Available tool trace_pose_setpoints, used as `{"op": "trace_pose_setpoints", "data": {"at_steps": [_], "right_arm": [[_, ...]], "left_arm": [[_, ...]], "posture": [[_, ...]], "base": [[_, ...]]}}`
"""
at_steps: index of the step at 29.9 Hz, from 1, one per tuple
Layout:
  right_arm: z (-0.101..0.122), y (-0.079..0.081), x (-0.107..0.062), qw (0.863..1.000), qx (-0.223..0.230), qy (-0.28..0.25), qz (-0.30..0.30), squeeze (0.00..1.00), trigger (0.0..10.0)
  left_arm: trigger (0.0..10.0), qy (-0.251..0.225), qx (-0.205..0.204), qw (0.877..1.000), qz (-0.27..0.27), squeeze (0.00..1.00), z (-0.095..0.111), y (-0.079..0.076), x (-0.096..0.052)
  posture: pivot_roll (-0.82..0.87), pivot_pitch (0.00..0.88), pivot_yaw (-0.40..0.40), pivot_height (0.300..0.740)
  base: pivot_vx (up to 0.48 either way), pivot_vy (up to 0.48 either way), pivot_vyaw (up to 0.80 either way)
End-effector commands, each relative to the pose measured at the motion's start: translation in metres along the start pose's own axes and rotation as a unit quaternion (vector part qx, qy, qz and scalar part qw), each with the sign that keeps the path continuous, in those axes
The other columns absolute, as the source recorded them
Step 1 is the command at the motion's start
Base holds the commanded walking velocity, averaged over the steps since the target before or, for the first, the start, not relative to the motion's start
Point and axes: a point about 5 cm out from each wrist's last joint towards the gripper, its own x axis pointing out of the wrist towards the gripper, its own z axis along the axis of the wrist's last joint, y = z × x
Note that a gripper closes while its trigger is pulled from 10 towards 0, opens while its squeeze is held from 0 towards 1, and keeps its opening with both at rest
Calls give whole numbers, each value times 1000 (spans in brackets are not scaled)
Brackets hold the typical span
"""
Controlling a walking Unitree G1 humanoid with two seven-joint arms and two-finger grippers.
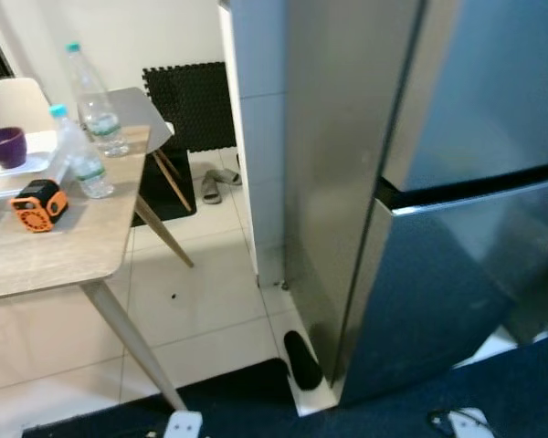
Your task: Restocking fridge
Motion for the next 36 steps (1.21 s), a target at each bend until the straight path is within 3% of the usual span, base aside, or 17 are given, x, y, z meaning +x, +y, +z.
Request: {"op": "trace_pose_setpoints", "data": {"at_steps": [1, 9, 14, 15, 16, 17, 20, 23, 24, 26, 27, 28, 30, 33, 34, 35, 36], "right_arm": [[3, 7, 1, 1000, 8, -4, 8, 0, 10000], [22, 8, 1, 998, 9, -56, 35, 0, 10000], [45, -9, -2, 994, 46, -100, 28, 0, 10000], [53, -17, -4, 990, 75, -118, 28, 533, 10000], [53, -17, -4, 990, 75, -118, 28, 533, 10000], [57, -19, -5, 986, 97, -129, 43, 1000, 10000], [70, -21, -9, 976, 122, -159, 85, 1000, 10000], [98, -23, -18, 951, 128, -217, 178, 1000, 10000], [126, -23, -30, 915, 128, -273, 268, 1000, 10000], [147, -22, -42, 878, 120, -317, 337, 1000, 10000], [147, -22, -42, 878, 120, -317, 337, 1000, 10000], [159, -22, -50, 858, 106, -338, 373, 1000, 10000], [159, -22, -50, 858, 106, -338, 373, 1000, 10000], [203, -13, -83, 776, 20, -403, 485, 1000, 10000], [203, -13, -83, 776, 20, -403, 485, 1000, 10000], [220, -4, -99, 734, -35, -419, 533, 1000, 10000], [220, -4, -99, 734, -35, -419, 533, 1000, 10000]], "left_arm": [[10000, 9, -2, 1000, 3, 0, -6, 2, -1], [10000, 11, -8, 1000, 7, 0, -6, 2, -1], [10000, 11, -9, 1000, 8, 0, -7, 3, -1], [10000, 12, -10, 1000, 9, 0, -7, 4, -1], [10000, 12, -10, 1000, 9, 0, -7, 4, -1], [10000, 12, -10, 1000, 9, 0, -7, 4, -1], [10000, 12, -10, 1000, 9, 0, -7, 5, -1], [10000, 12, -10, 1000, 10, 0, -7, 6, -2], [10000, 12, -10, 1000, 10, 0, -7, 7, -2], [10000, 12, -10, 1000, 10, 0, -7, 7, -2], [10000, 12, -10, 1000, 10, 0, -7, 7, -2], [10000, 11, -10, 1000, 10, 0, -7, 7, -2], [10000, 11, -10, 1000, 10, 0, -7, 7, -2], [10000, 12, -9, 1000, 9, 0, -7, 7, -2], [10000, 12, -9, 1000, 9, 0, -7, 7, -2], [10000, 13, -8, 1000, 8, 0, -8, 6, -2], [10000, 13, -8, 1000, 8, 0, -8, 6, -2]], "posture": [[-42, 0, 16, 740], [-40, 0, 16, 740], [-40, 0, 16, 740], [-40, 0, 16, 740], [-40, 0, 16, 740], [-40, 0, 16, 740], [-33, 0, 24, 740], [-33, 0, 23, 740], [-33, 0, 23, 740], [-33, 0, 23, 740], [-33, 0, 23, 740], [-33, 0, 23, 740], [-33, 0, 23, 740], [-33, 0, 23, 740], [-33, 0, 23, 740], [-29, 0, 20, 740], [-29, 0, 20, 740]], "base": [[0, -420, 0], [0, -197, 0], [0, 0, 0], [0, 0, 0], [0, 0, 0], [0, 0, 0], [0, 0, 0], [0, 0, 0], [0, 0, 0], [0, 0, 0], [0, 0, 0], [0, 0, 0], [0, 0, 0], [0, 0, 0], [0, 0, 0], [0, 0, 0], [0, 0, 0]]}}
